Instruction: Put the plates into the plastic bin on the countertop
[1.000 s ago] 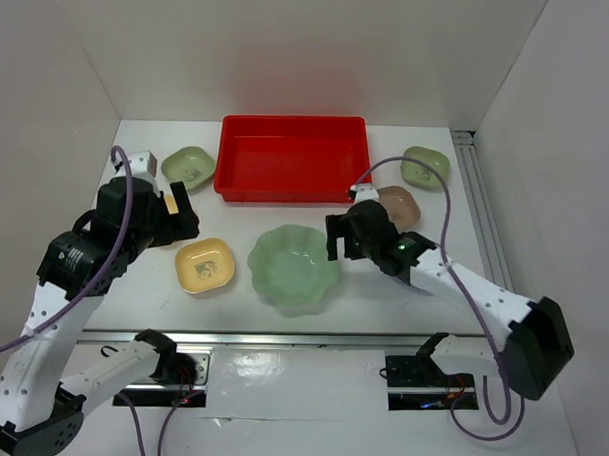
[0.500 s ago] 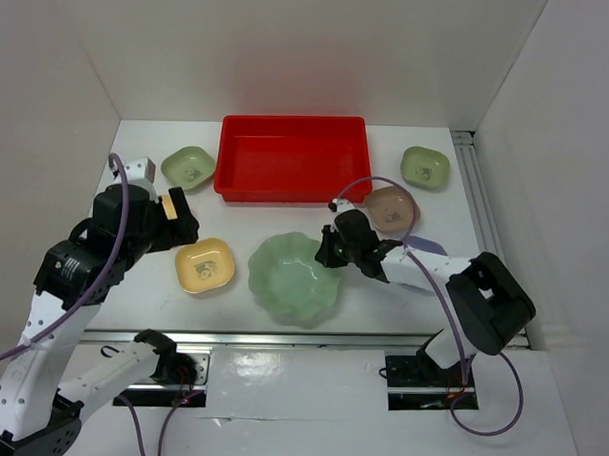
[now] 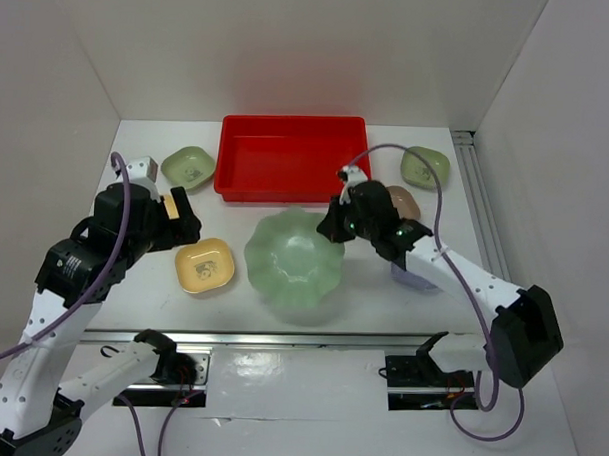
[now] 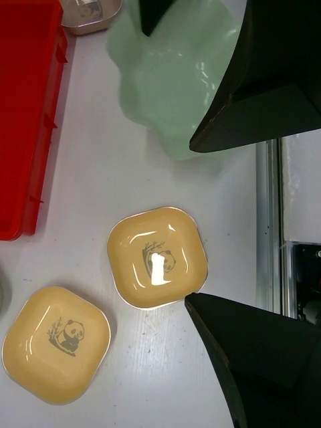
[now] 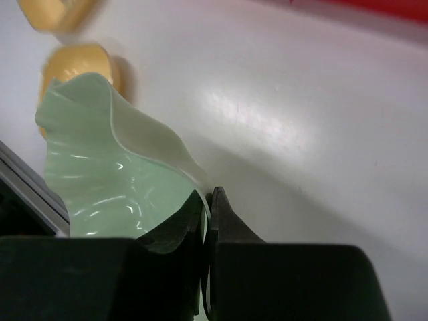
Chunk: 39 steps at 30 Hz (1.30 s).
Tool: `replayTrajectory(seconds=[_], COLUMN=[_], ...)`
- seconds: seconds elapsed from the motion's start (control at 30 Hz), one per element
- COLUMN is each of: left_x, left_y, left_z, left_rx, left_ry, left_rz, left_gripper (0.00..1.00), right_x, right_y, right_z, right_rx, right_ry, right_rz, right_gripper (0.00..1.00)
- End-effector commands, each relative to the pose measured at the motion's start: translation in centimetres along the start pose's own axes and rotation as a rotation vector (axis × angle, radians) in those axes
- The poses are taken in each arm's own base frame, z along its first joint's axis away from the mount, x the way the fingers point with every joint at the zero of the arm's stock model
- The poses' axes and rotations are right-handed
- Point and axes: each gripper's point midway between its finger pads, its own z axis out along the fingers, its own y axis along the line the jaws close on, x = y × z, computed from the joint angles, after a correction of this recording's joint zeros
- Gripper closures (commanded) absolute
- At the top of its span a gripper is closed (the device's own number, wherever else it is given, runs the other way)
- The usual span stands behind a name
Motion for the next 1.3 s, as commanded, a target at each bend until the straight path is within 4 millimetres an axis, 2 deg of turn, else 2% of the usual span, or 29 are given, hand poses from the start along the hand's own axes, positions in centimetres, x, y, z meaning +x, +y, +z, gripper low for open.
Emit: replayTrajectory(seconds=[0.0,0.03,0.07,0.1,0.13,0.17,0.2,0.23,0.27,0.3,0.33,0.37,0.4,0.43,0.47,0.53,0.57,0.6,0.77,0.83,0.93,0.97,1.07,1.13,1.27], left_x=[-0.6,-0.3,-0.4,0.0,0.2,0.2,0.9,1.2,1.4,1.8,2.2,2.3,2.8,2.6,2.9,3.3,3.3,3.3,3.7,3.8,4.0,4.4,4.8,5.2,6.1], left_y=[-1.6,-1.7,-2.0,-2.2,-2.5,-2.7,-3.0,-3.1,-3.4,-3.7,-3.6,-3.7,-3.7,-3.8,-3.5,-3.4,-3.4,-3.4,-3.4,-3.4,-3.5,-3.6,-3.8,-4.3,-5.7], left_z=[0.2,0.3,0.3,0.2,0.4,0.1,0.5,0.3,0.5,0.5,0.7,0.9,0.9,0.9,1.3,1.5,1.5,1.5,1.6,1.8,2.0,2.1,2.6,2.6,2.9], left_rx=[0.075,0.080,0.095,0.114,0.125,0.142,0.162,0.173,0.187,0.211,0.206,0.214,0.219,0.224,0.210,0.205,0.205,0.205,0.214,0.214,0.224,0.228,0.238,0.269,0.346], left_ry=[-0.017,-0.005,-0.009,0.003,0.009,0.008,0.032,0.038,0.044,0.052,0.061,0.065,0.075,0.066,0.073,0.082,0.082,0.082,0.087,0.087,0.092,0.104,0.111,0.128,0.160], left_rz=[-0.014,-0.012,-0.014,-0.013,-0.024,-0.025,-0.022,-0.032,-0.032,-0.032,-0.031,-0.030,-0.029,-0.031,-0.029,-0.017,-0.016,-0.016,-0.007,-0.007,-0.007,-0.005,-0.014,-0.014,-0.036], left_gripper=[0.00,0.00,0.00,0.00,0.00,0.00,0.00,0.00,0.00,0.00,0.00,0.00,0.00,0.00,0.00,0.00,0.00,0.00,0.00,0.00,0.00,0.00,0.00,0.00,0.00], right_x=[-10.8,-11.6,-13.7,-17.6,-18.2,-19.9,-24.2,-25.3,-24.8,-28.5,-29.4,-27.8,-30.5,-30.6,-28.9,-29.3,-28.4,-28.7,-26.6,-26.8,-26.7,-27.5,-27.2,-27.4,-30.2], right_y=[1.6,0.7,-0.4,0.0,-1.5,-2.8,-2.3,-3.0,-5.1,-5.0,-5.4,-7.6,-7.5,-8.3,-9.6,-11.7,-12.3,-12.8,-14.6,-14.5,-15.0,-14.7,-15.1,-14.2,-12.5], right_z=[-2.1,-0.6,-0.4,-0.9,1.6,2.2,1.7,2.6,6.0,5.3,6.2,9.9,9.5,10.4,13.3,14.9,15.9,16.0,18.4,18.4,19.0,18.6,19.3,19.1,16.8], right_rx=[-0.047,-0.031,-0.036,-0.053,-0.045,-0.049,-0.071,-0.076,-0.063,-0.104,-0.120,-0.107,-0.131,-0.134,-0.141,-0.152,-0.147,-0.157,-0.163,-0.166,-0.159,-0.166,-0.162,-0.172,-0.206], right_ry=[-0.208,-0.195,-0.221,-0.285,-0.262,-0.279,-0.353,-0.358,-0.309,-0.369,-0.373,-0.307,-0.353,-0.346,-0.299,-0.314,-0.294,-0.306,-0.268,-0.275,-0.283,-0.301,-0.292,-0.295,-0.355], right_rz=[-0.007,0.007,0.022,0.016,0.047,0.066,0.063,0.065,0.102,0.088,0.096,0.126,0.114,0.118,0.155,0.189,0.211,0.215,0.267,0.263,0.262,0.252,0.257,0.249,0.198], right_gripper=[1.00,1.00,1.00,1.00,1.00,1.00,1.00,1.00,1.00,1.00,1.00,1.00,1.00,1.00,1.00,1.00,1.00,1.00,1.00,1.00,0.83,0.76,0.18,0.00,0.00])
